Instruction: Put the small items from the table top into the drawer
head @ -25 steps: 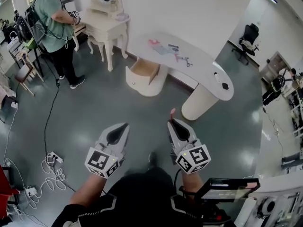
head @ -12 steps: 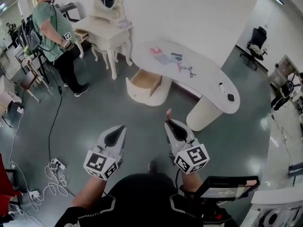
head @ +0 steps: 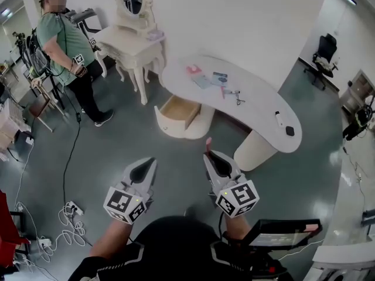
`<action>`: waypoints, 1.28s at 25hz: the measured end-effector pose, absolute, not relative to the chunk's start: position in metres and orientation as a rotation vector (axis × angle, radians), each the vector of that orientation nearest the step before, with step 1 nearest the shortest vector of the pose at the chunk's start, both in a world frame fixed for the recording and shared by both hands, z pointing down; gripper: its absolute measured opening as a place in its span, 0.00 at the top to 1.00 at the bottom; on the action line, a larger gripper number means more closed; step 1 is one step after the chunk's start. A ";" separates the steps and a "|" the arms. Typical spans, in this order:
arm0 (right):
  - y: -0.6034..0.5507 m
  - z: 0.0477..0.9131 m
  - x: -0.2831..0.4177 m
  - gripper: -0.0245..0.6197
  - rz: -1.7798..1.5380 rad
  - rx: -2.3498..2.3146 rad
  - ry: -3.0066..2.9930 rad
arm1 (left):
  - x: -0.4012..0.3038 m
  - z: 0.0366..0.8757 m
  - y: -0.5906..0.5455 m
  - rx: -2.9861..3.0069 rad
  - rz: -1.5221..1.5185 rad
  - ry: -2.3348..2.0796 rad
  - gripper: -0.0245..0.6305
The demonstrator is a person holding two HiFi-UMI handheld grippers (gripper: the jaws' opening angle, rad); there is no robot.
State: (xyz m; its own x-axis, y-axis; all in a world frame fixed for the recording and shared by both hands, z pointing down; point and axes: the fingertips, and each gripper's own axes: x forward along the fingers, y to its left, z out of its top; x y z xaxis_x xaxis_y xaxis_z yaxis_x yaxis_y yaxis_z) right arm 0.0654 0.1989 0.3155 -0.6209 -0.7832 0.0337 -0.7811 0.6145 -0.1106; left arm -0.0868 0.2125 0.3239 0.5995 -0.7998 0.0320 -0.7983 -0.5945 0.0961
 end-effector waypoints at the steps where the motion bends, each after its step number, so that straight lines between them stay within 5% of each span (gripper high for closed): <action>1: 0.194 0.315 0.069 0.89 -0.174 -1.354 2.810 | -0.083 0.322 0.207 2.719 -0.021 -1.368 0.96; 14: 0.128 0.317 0.127 0.89 -0.188 -1.238 2.876 | -0.026 0.321 0.144 2.651 0.024 -1.450 0.96; 32: 0.051 0.324 0.114 0.89 -0.184 -1.245 2.877 | -0.034 0.327 0.062 2.662 0.029 -1.428 0.96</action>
